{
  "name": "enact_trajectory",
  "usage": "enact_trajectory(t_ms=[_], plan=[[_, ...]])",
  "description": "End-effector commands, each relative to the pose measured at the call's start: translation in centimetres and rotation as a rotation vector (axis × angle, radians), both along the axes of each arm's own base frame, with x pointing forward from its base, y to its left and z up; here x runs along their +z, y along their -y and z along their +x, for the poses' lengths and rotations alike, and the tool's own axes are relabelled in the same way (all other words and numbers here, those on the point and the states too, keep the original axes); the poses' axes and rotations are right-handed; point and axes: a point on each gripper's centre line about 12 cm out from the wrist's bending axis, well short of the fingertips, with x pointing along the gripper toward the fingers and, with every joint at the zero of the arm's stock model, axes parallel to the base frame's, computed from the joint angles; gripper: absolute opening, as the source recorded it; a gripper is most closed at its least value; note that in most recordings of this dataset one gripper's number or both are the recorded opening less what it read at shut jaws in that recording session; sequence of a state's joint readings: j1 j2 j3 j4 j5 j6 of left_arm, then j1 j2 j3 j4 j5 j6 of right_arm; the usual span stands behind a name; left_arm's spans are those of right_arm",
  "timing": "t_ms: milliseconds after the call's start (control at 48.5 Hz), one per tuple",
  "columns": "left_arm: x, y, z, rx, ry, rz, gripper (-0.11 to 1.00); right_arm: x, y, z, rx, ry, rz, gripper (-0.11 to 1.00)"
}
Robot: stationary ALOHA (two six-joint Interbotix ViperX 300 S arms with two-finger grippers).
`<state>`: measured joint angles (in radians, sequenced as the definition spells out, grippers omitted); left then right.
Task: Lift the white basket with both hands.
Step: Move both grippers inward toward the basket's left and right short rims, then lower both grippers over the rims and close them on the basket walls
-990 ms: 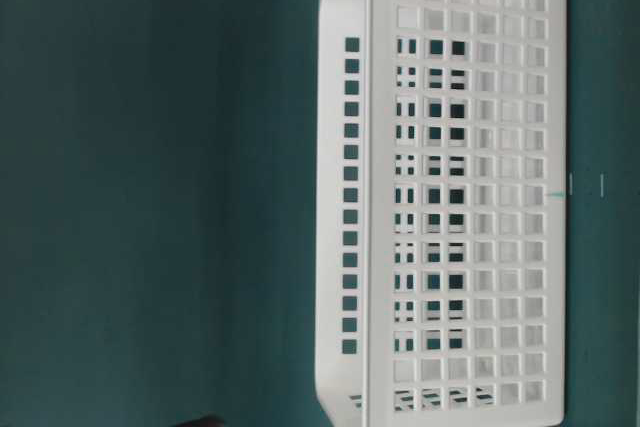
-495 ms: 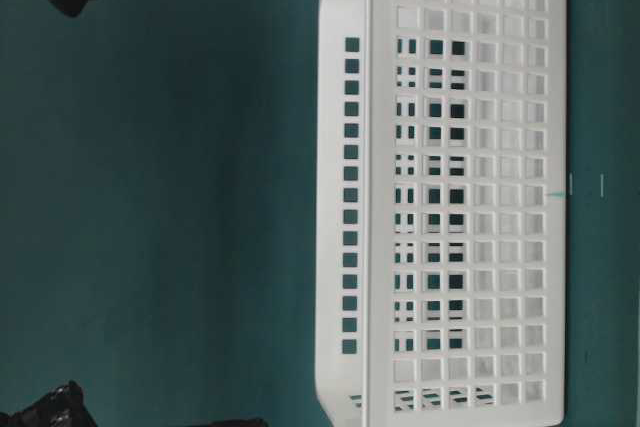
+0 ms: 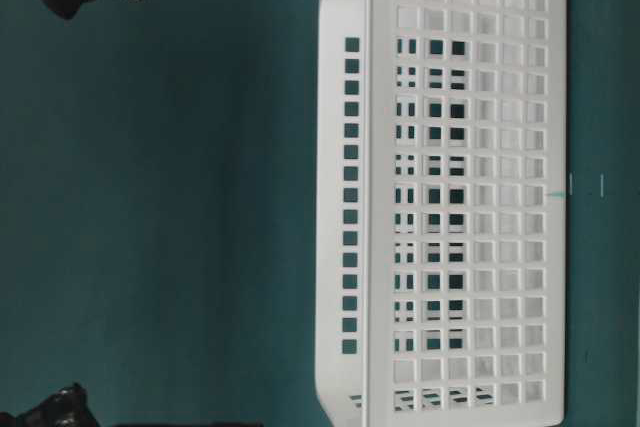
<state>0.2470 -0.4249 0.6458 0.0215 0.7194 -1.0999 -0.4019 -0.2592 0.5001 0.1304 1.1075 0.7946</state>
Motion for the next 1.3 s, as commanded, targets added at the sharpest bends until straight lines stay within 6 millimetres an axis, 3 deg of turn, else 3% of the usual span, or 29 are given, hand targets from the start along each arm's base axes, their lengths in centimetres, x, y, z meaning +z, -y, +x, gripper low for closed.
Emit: enact_trajectory(t_ms=[0,83,206,268,536,928,1279], plan=[[0.5,-0.1,-0.1,0.008,0.018,0.004,0.31,-0.2,0.3,0.6,-0.024,0.013,-0.001,0.88],[0.3,-0.1,-0.1,0.013,0.013,-0.001,0.56,-0.6,0.1,0.9,-0.045,0.011,0.011,0.98],[0.0,-0.3,0.0,0.045,0.01,-0.022,0.9,-1.4,0.2,1.1,-0.112,-0.01,0.037,0.96],[-0.6,-0.4,0.0,0.075,-0.002,-0.043,0.98,-1.7,0.3,1.3,-0.159,-0.013,0.045,0.96],[-2.9,-0.8,1.1,0.124,-0.028,-0.084,0.96,-3.2,0.8,3.1,-0.259,0.064,0.039,0.96],[-8.1,-1.5,3.0,0.141,-0.103,-0.105,0.96,-8.1,-0.2,4.0,-0.301,0.052,0.053,0.96],[-9.1,-1.5,3.1,0.144,-0.116,-0.112,0.96,-9.3,-0.6,4.2,-0.303,0.044,0.055,0.96]])
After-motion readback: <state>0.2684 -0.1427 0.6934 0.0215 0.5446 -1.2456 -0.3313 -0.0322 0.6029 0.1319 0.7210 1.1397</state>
